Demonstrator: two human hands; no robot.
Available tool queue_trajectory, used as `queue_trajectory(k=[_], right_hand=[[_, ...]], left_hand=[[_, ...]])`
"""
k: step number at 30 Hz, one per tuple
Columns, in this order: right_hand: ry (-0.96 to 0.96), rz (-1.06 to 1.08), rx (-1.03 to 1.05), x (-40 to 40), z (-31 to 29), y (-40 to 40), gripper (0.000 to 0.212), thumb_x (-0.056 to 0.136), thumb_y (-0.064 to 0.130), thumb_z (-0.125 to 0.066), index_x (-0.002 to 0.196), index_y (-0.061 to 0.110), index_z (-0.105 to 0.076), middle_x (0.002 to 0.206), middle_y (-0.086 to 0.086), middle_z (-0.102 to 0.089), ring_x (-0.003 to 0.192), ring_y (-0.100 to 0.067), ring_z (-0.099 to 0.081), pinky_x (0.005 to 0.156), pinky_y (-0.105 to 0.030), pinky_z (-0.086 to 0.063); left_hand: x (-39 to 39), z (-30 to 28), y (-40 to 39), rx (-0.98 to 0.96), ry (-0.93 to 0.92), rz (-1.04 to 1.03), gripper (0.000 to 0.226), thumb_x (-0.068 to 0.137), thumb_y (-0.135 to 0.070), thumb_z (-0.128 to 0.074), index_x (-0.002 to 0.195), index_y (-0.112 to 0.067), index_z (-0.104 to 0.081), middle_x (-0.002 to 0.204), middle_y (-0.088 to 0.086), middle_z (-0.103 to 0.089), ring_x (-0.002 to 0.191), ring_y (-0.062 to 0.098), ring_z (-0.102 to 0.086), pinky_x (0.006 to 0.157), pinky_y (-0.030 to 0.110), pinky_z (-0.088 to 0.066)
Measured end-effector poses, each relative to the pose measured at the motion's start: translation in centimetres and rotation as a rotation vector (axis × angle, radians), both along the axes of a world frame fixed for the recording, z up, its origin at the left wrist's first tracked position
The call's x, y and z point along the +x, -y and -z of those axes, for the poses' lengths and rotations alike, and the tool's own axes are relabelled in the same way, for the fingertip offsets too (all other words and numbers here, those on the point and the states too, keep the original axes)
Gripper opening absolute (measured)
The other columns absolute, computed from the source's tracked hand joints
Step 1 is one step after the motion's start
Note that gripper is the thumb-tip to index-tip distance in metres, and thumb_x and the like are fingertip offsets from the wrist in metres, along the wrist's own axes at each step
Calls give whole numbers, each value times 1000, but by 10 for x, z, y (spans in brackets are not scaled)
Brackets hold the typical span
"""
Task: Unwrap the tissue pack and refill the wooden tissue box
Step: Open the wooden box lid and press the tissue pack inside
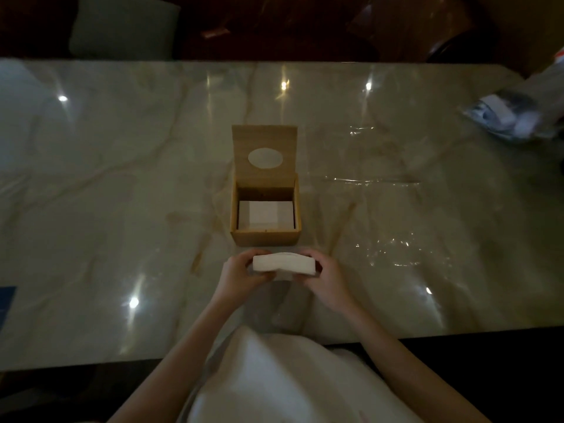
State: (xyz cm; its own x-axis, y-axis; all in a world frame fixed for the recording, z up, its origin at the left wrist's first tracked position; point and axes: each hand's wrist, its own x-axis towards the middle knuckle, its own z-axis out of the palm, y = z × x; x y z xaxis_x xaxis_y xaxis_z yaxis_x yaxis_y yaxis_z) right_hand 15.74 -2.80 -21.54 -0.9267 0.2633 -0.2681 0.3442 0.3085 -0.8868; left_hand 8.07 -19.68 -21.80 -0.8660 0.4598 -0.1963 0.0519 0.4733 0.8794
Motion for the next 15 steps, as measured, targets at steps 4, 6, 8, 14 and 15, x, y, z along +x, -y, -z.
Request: queue_trajectory(k=[4,6,8,14,15], right_hand=[[31,-45,56,-2,0,-4,42,76,8,-69,116,11,-56,116,-3,-61,103,-6,-55,83,-12,-45],[61,-45,67,-3,0,-4,43,77,7,-68,118,9,-56,119,-8,-61,111,-15,-55,87,-20,-46],[42,-48,70,-3,-1,-4,42,77,7,-68,117,11,-57,118,-7,-62,109,-13,-55,83,-14,-44],[65,-92,34,-2,0,-4,49,79,4,-65,124,14,-51,126,-7,-58,116,-13,-51,93,-23,-43],[63,-92,13,-3,0,-4,49,80,2,-64,125,14,-50,127,-6,-57,116,-11,-50,93,-22,-43]], left_hand=[[-4,-4,3,-45,-45,74,37,69,-13,-76,103,-21,-64,95,-13,-62,85,-9,-55,71,4,-42],[-5,-4,5,-69,-51,80,37,70,-14,-75,104,-20,-64,97,-13,-62,86,-7,-55,72,3,-41],[-7,-6,7,-62,-66,78,38,69,-15,-76,105,-23,-65,96,-14,-63,85,-10,-56,72,1,-41],[-11,-4,14,-97,-2,107,44,69,-11,-76,108,-24,-63,98,-13,-62,85,-12,-53,69,-1,-40],[-11,-3,15,-98,19,104,43,69,-10,-75,109,-22,-63,97,-12,-62,86,-8,-54,68,0,-40]])
